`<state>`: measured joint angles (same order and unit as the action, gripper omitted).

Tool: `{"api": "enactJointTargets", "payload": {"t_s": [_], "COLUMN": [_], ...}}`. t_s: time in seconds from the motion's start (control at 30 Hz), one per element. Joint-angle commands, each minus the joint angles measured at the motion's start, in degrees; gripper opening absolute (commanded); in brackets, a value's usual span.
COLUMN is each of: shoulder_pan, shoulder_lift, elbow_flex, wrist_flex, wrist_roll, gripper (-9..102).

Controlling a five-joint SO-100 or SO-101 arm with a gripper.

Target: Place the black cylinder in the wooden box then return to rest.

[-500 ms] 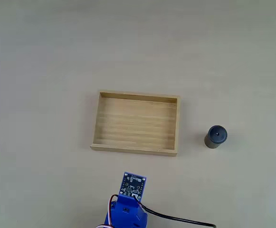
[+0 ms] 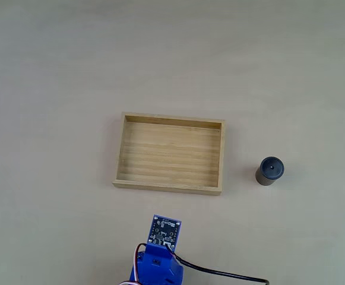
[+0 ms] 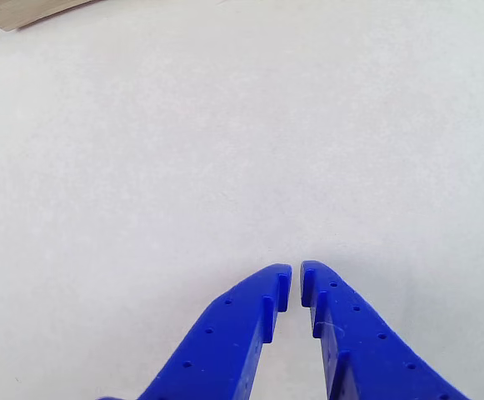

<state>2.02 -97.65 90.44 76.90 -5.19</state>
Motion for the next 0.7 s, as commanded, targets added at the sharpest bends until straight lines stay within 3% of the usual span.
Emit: {"api": "enactJointTargets", "payload": {"t_s": [0.0,0.3,0.47,0.67], "shoulder_pan": [3.25,17.75,26.37,33.75], "shoulder_lift": [2.72,15.38,22.76,32.78], "elbow_flex": [-0.18,-10.81,-15.38,-16.7], "wrist_flex": [-4.13,-17.49,-23.64,-37.71], "wrist_roll": [2.37,4.75,12.48,13.18], "gripper": [0,0,1,18]}}
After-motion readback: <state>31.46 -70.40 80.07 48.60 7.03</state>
